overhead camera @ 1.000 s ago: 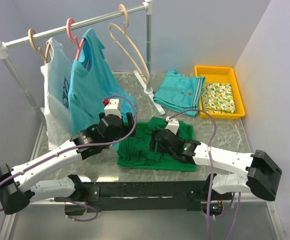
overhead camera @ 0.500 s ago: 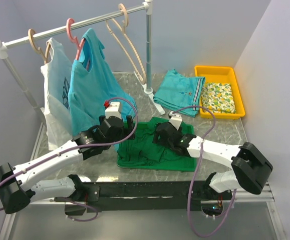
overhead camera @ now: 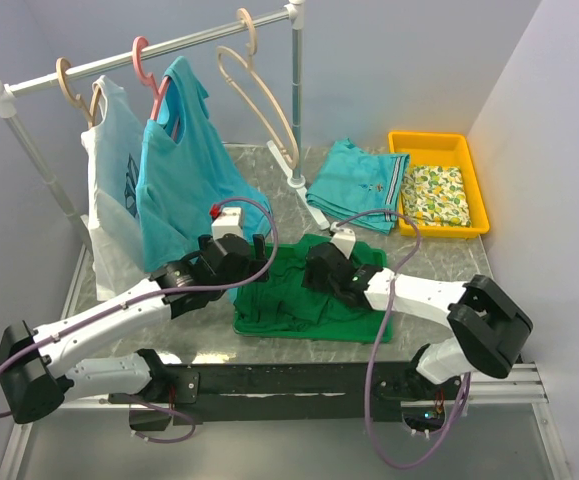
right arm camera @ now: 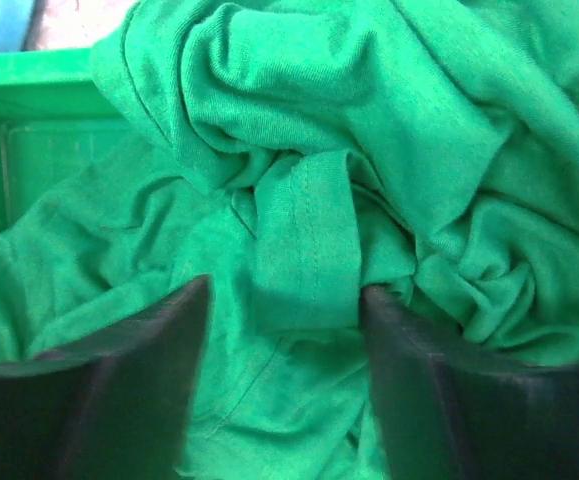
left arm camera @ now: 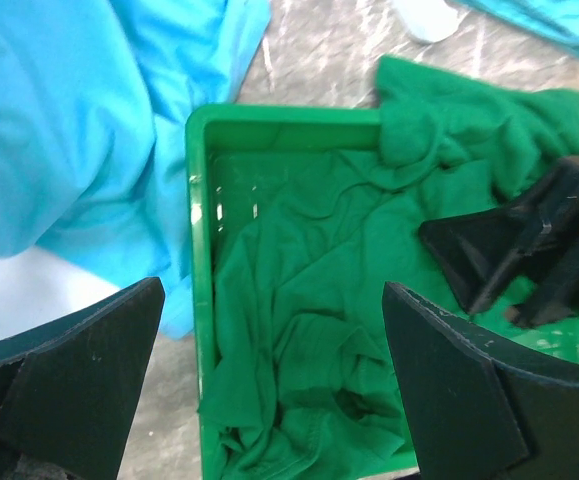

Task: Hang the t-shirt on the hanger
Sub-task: Pick up the T-shirt and place it in the bin.

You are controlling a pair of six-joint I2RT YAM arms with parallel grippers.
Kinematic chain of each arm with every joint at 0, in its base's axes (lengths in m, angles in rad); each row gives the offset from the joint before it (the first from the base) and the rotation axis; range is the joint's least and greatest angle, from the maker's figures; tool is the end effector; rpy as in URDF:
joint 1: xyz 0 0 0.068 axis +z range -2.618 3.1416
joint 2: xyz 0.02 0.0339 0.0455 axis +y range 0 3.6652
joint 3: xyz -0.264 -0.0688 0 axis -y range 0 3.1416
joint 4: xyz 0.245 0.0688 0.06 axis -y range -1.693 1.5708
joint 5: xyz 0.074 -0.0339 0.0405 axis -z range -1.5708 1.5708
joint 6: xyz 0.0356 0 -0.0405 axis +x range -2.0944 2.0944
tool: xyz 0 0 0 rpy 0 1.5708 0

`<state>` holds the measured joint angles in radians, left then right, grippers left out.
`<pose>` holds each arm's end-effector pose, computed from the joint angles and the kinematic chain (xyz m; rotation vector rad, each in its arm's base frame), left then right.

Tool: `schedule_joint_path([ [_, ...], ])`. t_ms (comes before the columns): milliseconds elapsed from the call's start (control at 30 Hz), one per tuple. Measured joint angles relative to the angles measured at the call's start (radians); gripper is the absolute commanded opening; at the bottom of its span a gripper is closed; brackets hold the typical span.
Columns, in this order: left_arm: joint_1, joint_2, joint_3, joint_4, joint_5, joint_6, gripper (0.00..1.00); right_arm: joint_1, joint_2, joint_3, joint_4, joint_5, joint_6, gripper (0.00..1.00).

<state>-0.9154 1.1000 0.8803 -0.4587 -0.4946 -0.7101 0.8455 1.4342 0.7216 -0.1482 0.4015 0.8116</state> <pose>0.1563 -0.1756 0.2878 -0.0382 2.1800 -0.3762 0.1950 0.1990 0.1793 0.1380 2.3623 0.3201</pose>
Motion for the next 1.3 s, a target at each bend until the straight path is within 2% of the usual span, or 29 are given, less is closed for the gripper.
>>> schedule_joint_path([
  [167, 0.002, 0.017, -0.02, -0.018, -0.002, -0.015, 0.96, 0.01, -0.045, -0.002, -0.03, 0.019, -0.013, 0.83],
  [267, 0.01, 0.022, -0.042, -0.019, 0.001, -0.019, 0.96, 0.01, -0.026, -0.002, -0.034, 0.023, -0.017, 0.81],
  [333, 0.014, 0.031, -0.045, -0.019, 0.002, -0.024, 0.97, 0.01, 0.005, 0.0, -0.031, 0.019, -0.018, 0.74],
  [367, 0.017, 0.034, -0.046, -0.018, 0.004, -0.029, 0.96, 0.01, 0.025, 0.003, -0.031, 0.014, -0.02, 0.68],
  [400, 0.019, 0.035, -0.047, -0.018, 0.006, -0.031, 0.96, 0.01, 0.052, 0.01, -0.031, 0.01, -0.022, 0.5],
  [467, 0.024, 0.036, -0.055, -0.014, 0.013, -0.035, 0.96, 0.01, 0.096, 0.028, -0.033, 0.007, -0.035, 0.21],
  [500, 0.026, 0.036, -0.06, -0.012, 0.019, -0.036, 0.96, 0.01, 0.104, 0.034, -0.032, 0.008, -0.042, 0.02],
  [533, 0.03, 0.036, -0.069, -0.007, 0.026, -0.036, 0.96, 0.01, 0.107, 0.042, -0.034, 0.004, -0.043, 0.0],
  [633, 0.045, 0.026, -0.113, 0.013, 0.058, -0.036, 0.96, 0.01, 0.089, 0.059, -0.048, 0.005, -0.05, 0.0],
  [733, 0.071, -0.001, -0.165, 0.037, 0.111, -0.035, 0.97, 0.01, 0.004, 0.064, -0.098, 0.02, -0.055, 0.0],
  [967, 0.182, -0.039, -0.266, 0.125, 0.252, -0.036, 0.96, 0.01, -0.393, 0.149, -0.214, 0.115, -0.074, 0.0],
  [1100, 0.199, -0.02, -0.274, 0.172, 0.308, -0.04, 0.96, 0.009, -0.559, 0.237, -0.251, 0.177, -0.096, 0.0],
  [1300, 0.201, 0.05, -0.274, 0.241, 0.353, -0.08, 0.98, 0.01, -0.649, 0.391, -0.301, 0.245, -0.152, 0.0],
])
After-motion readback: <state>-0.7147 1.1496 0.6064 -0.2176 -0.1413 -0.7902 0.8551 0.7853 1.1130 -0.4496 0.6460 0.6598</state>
